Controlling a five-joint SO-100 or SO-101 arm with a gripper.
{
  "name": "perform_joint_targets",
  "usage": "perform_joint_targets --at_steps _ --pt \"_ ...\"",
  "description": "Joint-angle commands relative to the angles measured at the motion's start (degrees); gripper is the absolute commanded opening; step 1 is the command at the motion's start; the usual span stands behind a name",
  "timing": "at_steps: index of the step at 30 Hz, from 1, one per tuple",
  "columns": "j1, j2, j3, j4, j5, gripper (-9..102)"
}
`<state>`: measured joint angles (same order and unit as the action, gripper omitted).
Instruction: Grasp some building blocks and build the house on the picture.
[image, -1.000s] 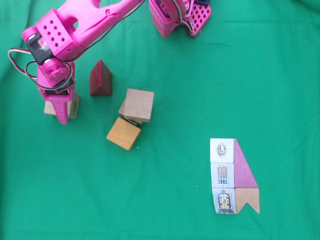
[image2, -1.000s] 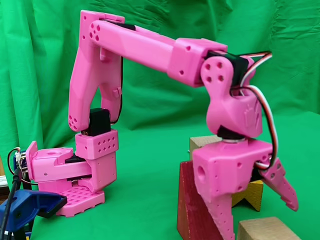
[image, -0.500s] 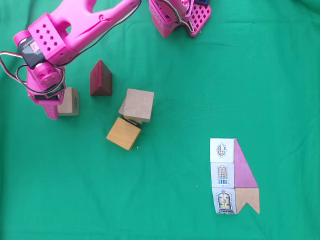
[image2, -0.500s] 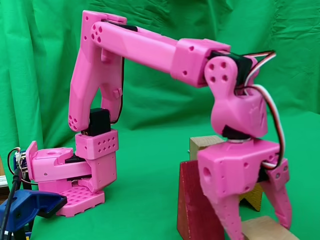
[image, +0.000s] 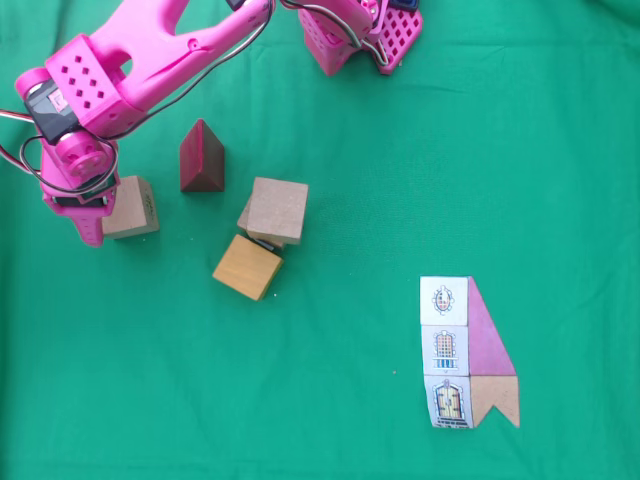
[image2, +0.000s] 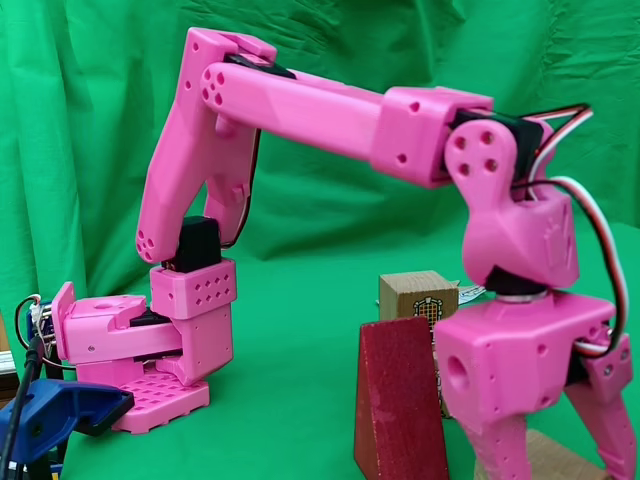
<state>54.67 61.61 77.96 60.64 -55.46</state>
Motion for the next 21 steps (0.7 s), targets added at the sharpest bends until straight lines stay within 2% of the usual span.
perform_joint_targets --at_steps 1,21 --pt "-0.88 1.41 -1.41 0.44 0.18 30" --pt "-0.26 1.76 -1.23 0.7 0.18 30"
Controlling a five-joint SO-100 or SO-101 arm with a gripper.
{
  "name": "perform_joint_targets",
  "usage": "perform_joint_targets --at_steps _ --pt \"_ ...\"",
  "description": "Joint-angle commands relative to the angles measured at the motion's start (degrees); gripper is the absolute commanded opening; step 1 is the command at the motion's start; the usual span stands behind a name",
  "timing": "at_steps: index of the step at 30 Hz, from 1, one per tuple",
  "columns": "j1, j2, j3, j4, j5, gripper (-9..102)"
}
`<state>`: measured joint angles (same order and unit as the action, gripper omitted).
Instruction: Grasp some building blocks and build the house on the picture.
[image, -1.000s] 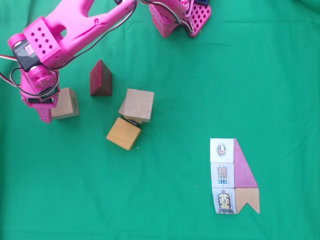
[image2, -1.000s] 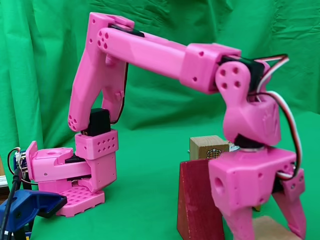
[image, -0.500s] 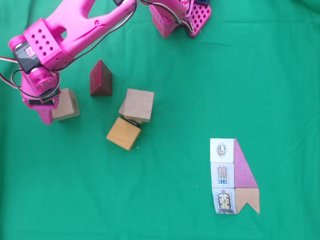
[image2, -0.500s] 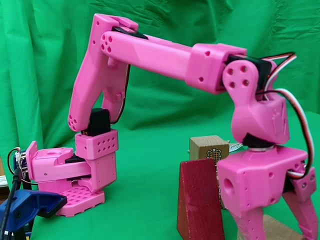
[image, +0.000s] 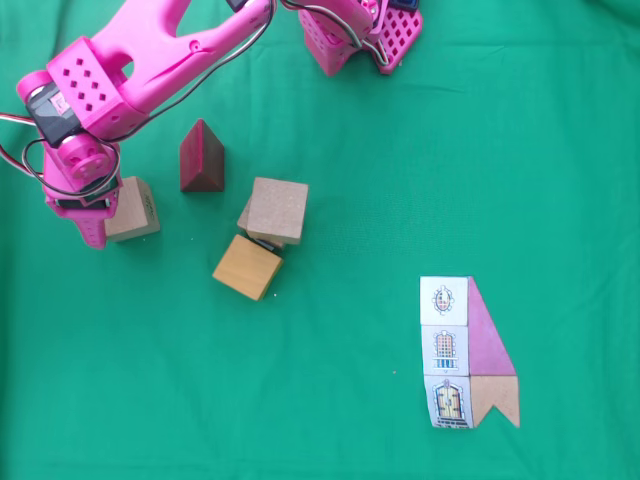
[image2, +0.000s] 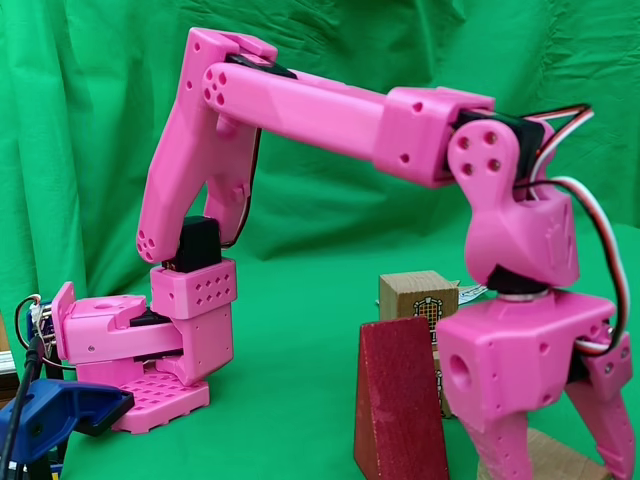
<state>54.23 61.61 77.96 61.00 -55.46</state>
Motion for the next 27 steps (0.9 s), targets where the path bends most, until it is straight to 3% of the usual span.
perform_joint_targets --at_steps 1,27 --pt "0.18 2.11 -1.23 0.35 0.18 30" --pt "0.18 7.47 4.83 0.35 0.26 30"
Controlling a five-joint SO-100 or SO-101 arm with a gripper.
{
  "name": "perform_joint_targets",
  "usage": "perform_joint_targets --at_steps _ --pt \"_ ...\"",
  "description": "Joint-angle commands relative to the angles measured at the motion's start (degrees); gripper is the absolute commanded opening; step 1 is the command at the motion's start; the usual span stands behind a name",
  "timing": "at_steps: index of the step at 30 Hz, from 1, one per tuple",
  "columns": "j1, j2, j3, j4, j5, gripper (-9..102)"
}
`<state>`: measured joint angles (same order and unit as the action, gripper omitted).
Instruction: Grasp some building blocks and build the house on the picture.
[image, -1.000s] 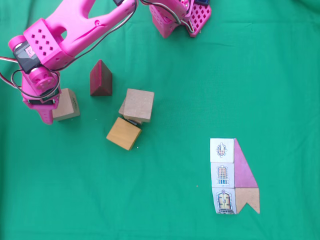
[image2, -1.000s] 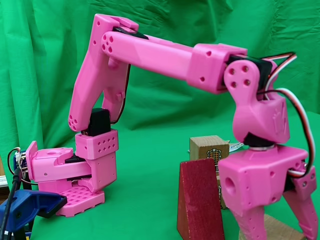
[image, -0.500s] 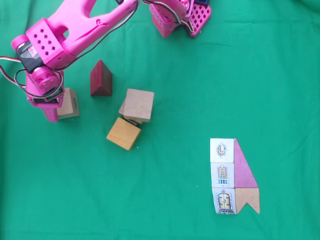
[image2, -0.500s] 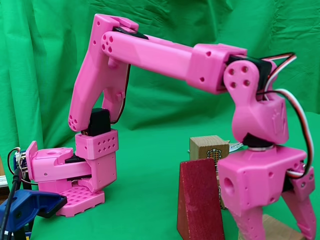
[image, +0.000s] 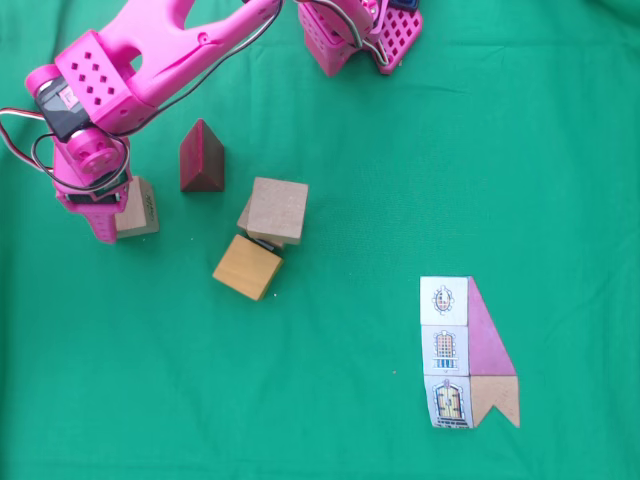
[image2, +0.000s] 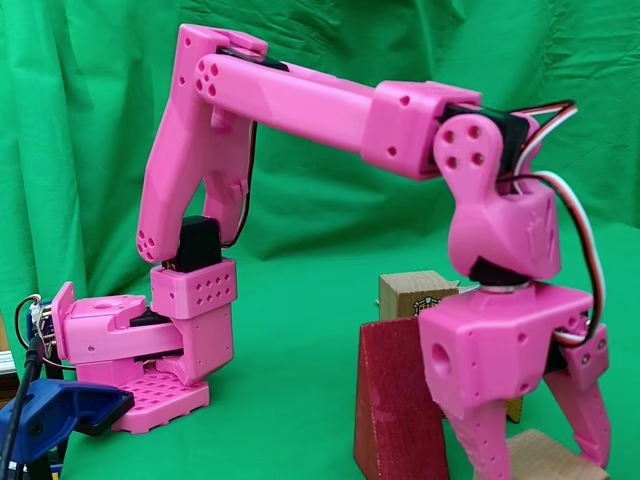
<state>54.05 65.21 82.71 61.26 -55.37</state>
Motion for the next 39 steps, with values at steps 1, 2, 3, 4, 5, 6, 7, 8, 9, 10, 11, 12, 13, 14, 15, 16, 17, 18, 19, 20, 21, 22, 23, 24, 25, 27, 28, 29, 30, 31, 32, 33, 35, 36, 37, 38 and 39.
perform_joint_targets --at_steps 1,2,3,4,5,6,7,8,9,10,11,12,13,14,15,16,17,18,19,20,21,22,23,24,25,27,28,29,30,31,32,33,35,36,37,38,39 --pt "0.35 3.87 0.09 0.09 0.18 30" --pt "0.35 3.87 0.09 0.09 0.18 30" --pt "0.35 3.87 0.09 0.09 0.18 30" --pt "0.35 3.87 0.09 0.09 0.18 30" --pt "0.35 3.87 0.09 0.09 0.18 30" --pt "0.35 3.87 0.09 0.09 0.18 30" --pt "0.35 3.87 0.09 0.09 0.18 30" --pt "0.35 3.87 0.09 0.09 0.18 30" --pt "0.35 3.87 0.09 0.09 0.18 30" --pt "0.35 3.87 0.09 0.09 0.18 30" --pt "0.35 3.87 0.09 0.09 0.18 30" --pt "0.35 3.87 0.09 0.09 0.18 30" --pt "0.35 3.87 0.09 0.09 0.18 30" --pt "0.35 3.87 0.09 0.09 0.18 30" --pt "0.35 4.04 0.0 0.09 0.18 30" --pt "0.35 4.57 -0.09 0.09 0.18 30" --pt "0.35 5.36 -0.09 0.09 0.18 30" --pt "0.35 6.24 0.0 0.09 0.18 30" --pt "0.35 7.03 0.09 0.09 0.18 30" --pt "0.26 7.47 0.09 0.09 0.26 30" --pt "0.26 7.73 0.09 0.09 0.35 30" --pt "0.26 8.0 0.09 0.09 0.53 30" --pt "0.26 8.09 0.09 0.09 0.53 30" --pt "0.26 8.17 0.09 0.09 0.53 30" --pt "0.26 8.35 0.0 0.09 0.62 30" --pt "0.26 9.76 0.0 0.09 0.7 30" --pt "0.26 10.81 0.09 0.09 0.79 30" --pt "0.26 11.69 0.18 0.09 0.79 30" --pt "0.09 12.3 0.18 0.35 0.79 30" --pt "-0.18 12.83 0.18 1.32 0.79 30" --pt "-0.35 13.36 0.18 2.81 0.88 30" --pt "-0.44 13.97 0.18 4.83 0.88 30" --pt "-0.53 15.64 0.09 10.02 0.88 30" --pt "-0.53 16.7 0.09 13.01 0.88 30" --pt "-0.62 17.58 0.09 16.0 0.88 30" --pt "-0.62 18.28 0.09 18.72 0.88 30" --pt "-0.62 18.98 0.09 21.01 0.88 30"
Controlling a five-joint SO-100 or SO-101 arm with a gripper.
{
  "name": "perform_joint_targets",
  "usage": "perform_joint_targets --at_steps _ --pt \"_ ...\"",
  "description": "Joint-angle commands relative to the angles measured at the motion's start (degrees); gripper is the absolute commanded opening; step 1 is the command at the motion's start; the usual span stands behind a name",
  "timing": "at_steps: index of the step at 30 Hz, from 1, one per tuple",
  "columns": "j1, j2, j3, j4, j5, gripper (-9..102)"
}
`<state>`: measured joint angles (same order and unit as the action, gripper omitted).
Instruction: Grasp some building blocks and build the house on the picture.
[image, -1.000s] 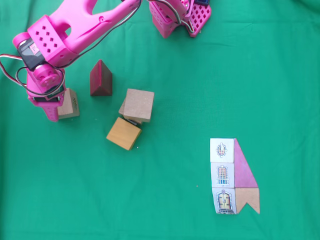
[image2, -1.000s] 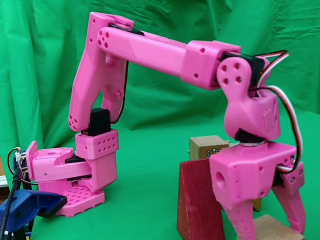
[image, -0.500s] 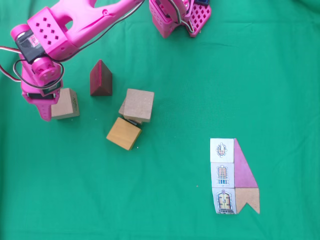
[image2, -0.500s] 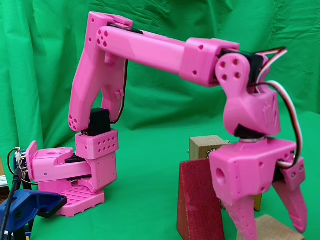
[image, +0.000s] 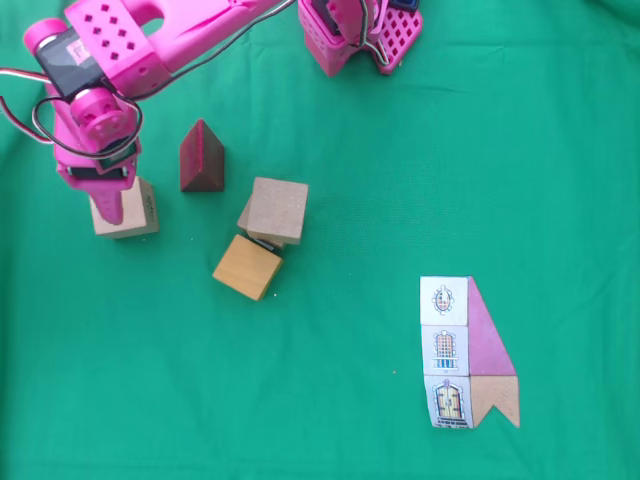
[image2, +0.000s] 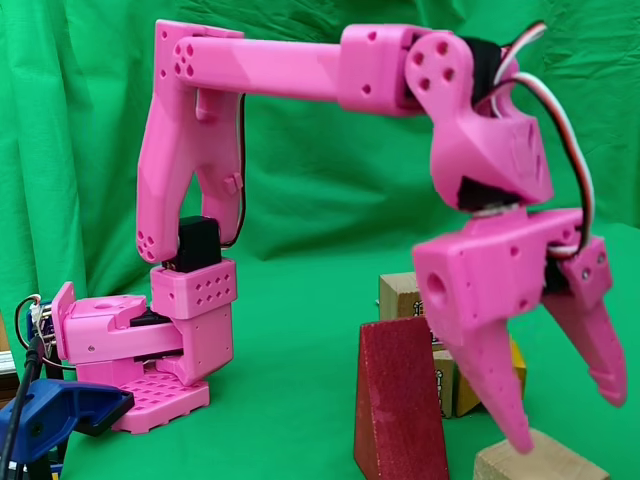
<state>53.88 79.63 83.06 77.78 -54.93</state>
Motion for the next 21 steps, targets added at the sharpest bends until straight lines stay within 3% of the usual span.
perform_joint_targets --at_steps 1,7,21 --pt "-0.44 5.1 -0.26 6.59 0.44 30" --pt "-0.53 7.38 -0.18 12.74 -0.18 30" --pt "-0.79 7.38 -0.09 16.35 -0.44 31"
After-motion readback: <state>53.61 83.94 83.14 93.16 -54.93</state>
